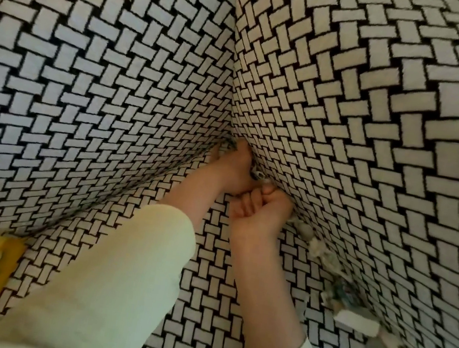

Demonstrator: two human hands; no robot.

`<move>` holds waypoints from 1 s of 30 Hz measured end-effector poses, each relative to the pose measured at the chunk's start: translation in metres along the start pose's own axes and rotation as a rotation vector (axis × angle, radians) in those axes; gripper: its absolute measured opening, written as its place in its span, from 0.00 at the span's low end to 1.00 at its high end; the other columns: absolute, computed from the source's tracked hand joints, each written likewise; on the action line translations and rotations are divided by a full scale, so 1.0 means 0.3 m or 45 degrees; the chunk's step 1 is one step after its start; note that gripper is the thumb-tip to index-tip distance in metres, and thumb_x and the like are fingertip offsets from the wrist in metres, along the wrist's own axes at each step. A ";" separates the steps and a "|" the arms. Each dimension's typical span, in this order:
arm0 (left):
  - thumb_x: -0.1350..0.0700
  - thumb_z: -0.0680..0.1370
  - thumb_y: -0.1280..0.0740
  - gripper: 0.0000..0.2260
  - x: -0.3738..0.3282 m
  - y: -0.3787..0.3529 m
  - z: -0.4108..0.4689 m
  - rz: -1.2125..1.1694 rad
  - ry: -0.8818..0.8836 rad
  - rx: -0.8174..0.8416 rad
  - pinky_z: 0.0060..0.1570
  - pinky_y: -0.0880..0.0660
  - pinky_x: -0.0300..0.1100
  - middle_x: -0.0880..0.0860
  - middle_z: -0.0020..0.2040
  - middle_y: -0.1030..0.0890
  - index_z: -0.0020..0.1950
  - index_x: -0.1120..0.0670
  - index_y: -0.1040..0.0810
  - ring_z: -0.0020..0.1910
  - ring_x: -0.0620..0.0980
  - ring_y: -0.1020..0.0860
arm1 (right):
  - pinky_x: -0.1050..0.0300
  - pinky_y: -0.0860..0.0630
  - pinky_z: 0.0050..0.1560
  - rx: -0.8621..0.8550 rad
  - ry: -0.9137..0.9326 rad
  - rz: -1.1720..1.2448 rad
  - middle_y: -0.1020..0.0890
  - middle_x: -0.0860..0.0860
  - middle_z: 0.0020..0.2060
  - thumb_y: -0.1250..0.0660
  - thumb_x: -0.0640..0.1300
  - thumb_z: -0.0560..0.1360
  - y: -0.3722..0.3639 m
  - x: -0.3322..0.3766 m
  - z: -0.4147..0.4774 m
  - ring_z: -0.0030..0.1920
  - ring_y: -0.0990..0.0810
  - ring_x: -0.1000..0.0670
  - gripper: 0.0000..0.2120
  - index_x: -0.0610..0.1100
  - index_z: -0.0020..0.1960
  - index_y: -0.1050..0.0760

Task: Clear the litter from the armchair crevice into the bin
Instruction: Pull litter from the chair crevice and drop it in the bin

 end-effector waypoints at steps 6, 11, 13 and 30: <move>0.44 0.71 0.31 0.23 0.001 -0.021 -0.055 -0.093 -0.079 -0.214 0.72 0.57 0.54 0.46 0.47 0.27 0.55 0.54 0.38 0.57 0.50 0.28 | 0.70 0.48 0.17 0.318 -0.223 -0.027 0.40 0.54 0.16 0.47 0.35 0.63 0.099 0.030 -0.071 0.15 0.44 0.57 0.06 0.44 0.31 0.36; 0.52 0.73 0.31 0.17 -0.016 -0.037 -0.089 -0.158 -0.180 -0.257 0.67 0.43 0.47 0.45 0.39 0.29 0.48 0.53 0.39 0.46 0.49 0.29 | 0.70 0.47 0.17 0.243 -0.259 0.159 0.41 0.53 0.17 0.48 0.35 0.62 0.104 0.045 -0.053 0.15 0.44 0.56 0.06 0.44 0.32 0.36; 0.55 0.73 0.30 0.17 -0.024 -0.051 -0.106 -0.289 -0.259 -0.238 0.55 0.31 0.45 0.53 0.44 0.24 0.49 0.54 0.38 0.47 0.54 0.26 | 0.71 0.47 0.16 0.208 -0.243 0.183 0.41 0.53 0.16 0.48 0.35 0.61 0.106 0.050 -0.058 0.14 0.44 0.56 0.06 0.45 0.31 0.37; 0.66 0.74 0.32 0.27 0.062 -0.083 -0.259 -0.835 -0.233 -0.479 0.53 0.24 0.39 0.42 0.56 0.27 0.62 0.42 0.38 0.51 0.45 0.23 | 0.70 0.45 0.16 0.367 -0.155 -0.051 0.40 0.53 0.17 0.47 0.36 0.60 0.087 0.078 -0.016 0.15 0.43 0.57 0.04 0.43 0.32 0.37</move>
Point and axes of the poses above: each hand's wrist, its own z-axis towards the middle knuckle, its own y-axis out of the back of the hand, x = y × z, the point moved 2 cm from there along z, towards the middle knuckle
